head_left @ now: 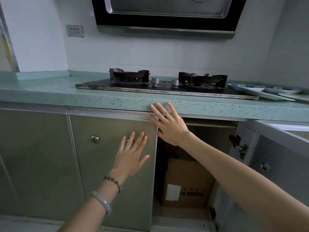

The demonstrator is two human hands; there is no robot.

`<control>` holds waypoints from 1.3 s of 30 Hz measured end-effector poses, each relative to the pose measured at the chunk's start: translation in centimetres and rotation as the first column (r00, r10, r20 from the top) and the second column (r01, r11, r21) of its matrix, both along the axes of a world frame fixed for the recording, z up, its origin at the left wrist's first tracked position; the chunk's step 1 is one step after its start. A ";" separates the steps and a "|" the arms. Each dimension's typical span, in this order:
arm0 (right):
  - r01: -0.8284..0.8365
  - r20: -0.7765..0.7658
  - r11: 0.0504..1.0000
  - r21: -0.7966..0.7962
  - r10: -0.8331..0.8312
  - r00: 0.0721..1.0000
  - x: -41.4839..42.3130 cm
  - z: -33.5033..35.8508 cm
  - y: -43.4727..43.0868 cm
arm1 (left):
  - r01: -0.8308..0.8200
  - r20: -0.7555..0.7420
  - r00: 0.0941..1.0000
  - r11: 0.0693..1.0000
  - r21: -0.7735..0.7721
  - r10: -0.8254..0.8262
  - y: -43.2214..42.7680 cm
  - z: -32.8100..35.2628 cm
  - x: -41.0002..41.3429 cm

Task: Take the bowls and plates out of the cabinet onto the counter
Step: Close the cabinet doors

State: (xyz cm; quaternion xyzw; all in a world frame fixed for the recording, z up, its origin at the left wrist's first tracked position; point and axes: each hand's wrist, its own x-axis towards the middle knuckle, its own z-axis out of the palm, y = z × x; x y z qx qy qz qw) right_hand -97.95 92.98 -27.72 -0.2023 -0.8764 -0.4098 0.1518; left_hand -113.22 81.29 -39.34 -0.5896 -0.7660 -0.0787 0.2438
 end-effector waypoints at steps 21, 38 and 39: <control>-0.182 -0.178 0.922 -0.341 0.127 0.976 13.4 -0.3 -9.4 | 0.122 0.132 0.981 0.983 0.138 -0.140 -6.8 4.1 10.3; 0.058 -0.409 0.973 -0.224 -0.148 0.900 43.5 -0.8 -14.7 | 0.669 0.127 0.708 0.717 0.193 -0.695 -4.6 -0.7 37.5; 0.083 -0.414 0.971 -0.225 -0.173 0.894 44.7 -1.2 -14.6 | 0.687 0.108 0.697 0.703 0.182 -0.709 -4.3 -0.9 38.5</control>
